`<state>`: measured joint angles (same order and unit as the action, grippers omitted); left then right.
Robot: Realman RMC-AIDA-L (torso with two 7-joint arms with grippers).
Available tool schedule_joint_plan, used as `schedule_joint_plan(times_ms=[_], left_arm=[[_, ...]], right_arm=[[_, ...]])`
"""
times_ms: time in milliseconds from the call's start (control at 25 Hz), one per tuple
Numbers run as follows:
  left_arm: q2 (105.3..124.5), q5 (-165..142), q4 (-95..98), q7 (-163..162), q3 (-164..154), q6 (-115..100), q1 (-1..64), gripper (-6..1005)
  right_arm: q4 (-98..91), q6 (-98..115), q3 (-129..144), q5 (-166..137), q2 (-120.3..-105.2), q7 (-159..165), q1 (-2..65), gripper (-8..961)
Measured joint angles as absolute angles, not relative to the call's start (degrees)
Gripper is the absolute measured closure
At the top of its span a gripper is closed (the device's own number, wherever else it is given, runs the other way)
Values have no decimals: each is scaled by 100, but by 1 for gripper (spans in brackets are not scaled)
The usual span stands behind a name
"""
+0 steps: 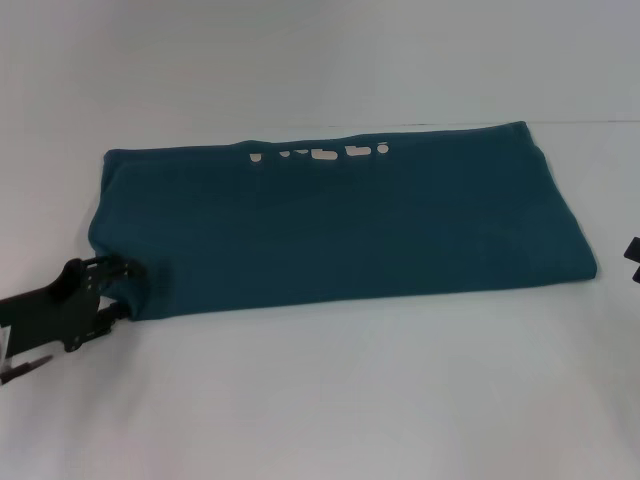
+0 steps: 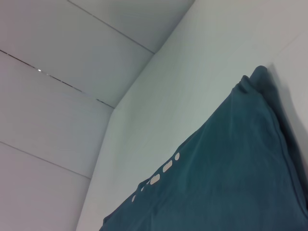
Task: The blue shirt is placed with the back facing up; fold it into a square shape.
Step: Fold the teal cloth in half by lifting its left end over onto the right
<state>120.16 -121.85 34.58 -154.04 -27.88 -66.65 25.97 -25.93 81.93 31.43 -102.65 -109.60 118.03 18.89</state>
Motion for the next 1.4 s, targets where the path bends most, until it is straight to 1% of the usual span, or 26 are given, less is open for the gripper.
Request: schedule_joint_plan(times_ms=[200,360,520,680,1120,1360,1400], left_arm=[[12014,-12196,3471,-15382,-2824,-6610,2634,367],[11941,-12402,3435,-15500,-2887,-6410,2859,366],[11879,-12549,3440,-15732,-2896,-6352,2983,399],[11873,-12590,3513,-15770,-2942,-6422,2988,431],[11837,-12617,3597,-15795,-2890,-6637,2908,654],[11814,-12564,3601,-15655,-2597,-6865,2821,889],[11806,-12540,3594,-15566,-2423,-6990,2803,908]], right_arm=[[-2593,8193,3145,-10265,-10967,11762,1878,271],[-2593,8199,3135,-10266,-10976,11746,1878,272],[-2593,8203,3109,-10265,-10977,11748,1852,272],[-2593,8203,3096,-10258,-10973,11755,1819,272],[-2593,8201,3088,-10240,-10960,11781,1844,271],[-2593,8199,3085,-10231,-10960,11788,1847,271],[-2593,8199,3082,-10230,-10959,11790,1848,271]])
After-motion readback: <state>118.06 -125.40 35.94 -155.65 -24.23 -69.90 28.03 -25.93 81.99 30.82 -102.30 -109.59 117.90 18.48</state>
